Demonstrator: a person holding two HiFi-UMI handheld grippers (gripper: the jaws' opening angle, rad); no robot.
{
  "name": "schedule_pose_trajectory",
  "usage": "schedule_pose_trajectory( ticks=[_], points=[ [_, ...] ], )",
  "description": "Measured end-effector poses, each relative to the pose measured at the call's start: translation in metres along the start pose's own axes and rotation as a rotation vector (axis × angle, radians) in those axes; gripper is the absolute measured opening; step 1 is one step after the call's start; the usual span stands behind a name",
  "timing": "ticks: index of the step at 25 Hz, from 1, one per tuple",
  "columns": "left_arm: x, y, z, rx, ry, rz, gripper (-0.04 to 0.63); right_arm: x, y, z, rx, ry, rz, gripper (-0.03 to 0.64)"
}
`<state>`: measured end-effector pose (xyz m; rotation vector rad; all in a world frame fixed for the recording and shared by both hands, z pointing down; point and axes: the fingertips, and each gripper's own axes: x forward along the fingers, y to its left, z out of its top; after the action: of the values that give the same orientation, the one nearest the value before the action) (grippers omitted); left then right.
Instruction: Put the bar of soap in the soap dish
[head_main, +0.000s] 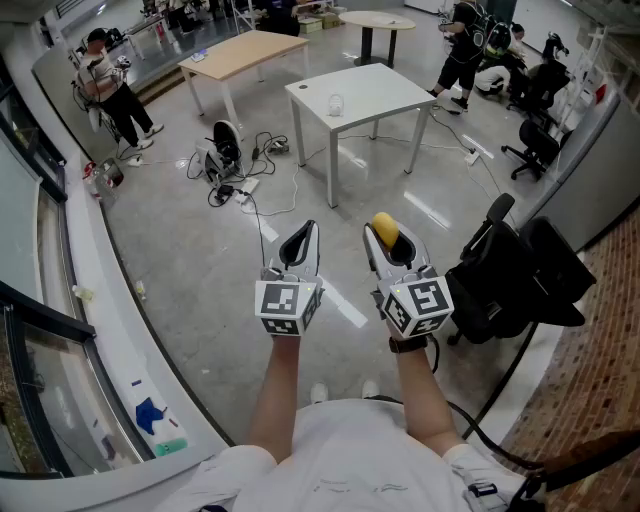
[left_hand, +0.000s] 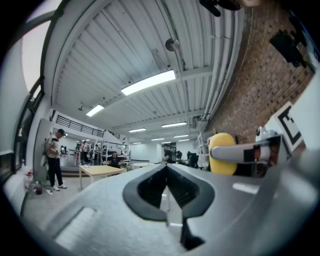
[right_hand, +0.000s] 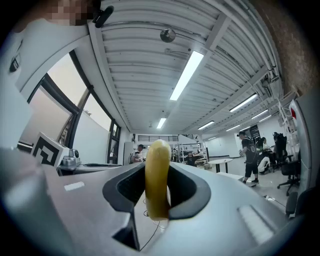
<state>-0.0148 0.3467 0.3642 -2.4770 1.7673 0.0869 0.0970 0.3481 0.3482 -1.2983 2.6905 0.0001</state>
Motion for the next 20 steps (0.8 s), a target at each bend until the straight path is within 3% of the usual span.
schedule_pose_trajectory(
  ticks=[11,20],
  points=[
    [0.010,-0.067,-0.001,-0.027,-0.047,-0.074,0.002,-0.034,-0.034,0.006,0.068,-0.013,0.017,0.117],
    [0.028,-0.102,-0.007,0.008,-0.005,-0.010,0.002,-0.055,-0.068,0.008,0.078,-0.015,0.031,0.118]
  ],
)
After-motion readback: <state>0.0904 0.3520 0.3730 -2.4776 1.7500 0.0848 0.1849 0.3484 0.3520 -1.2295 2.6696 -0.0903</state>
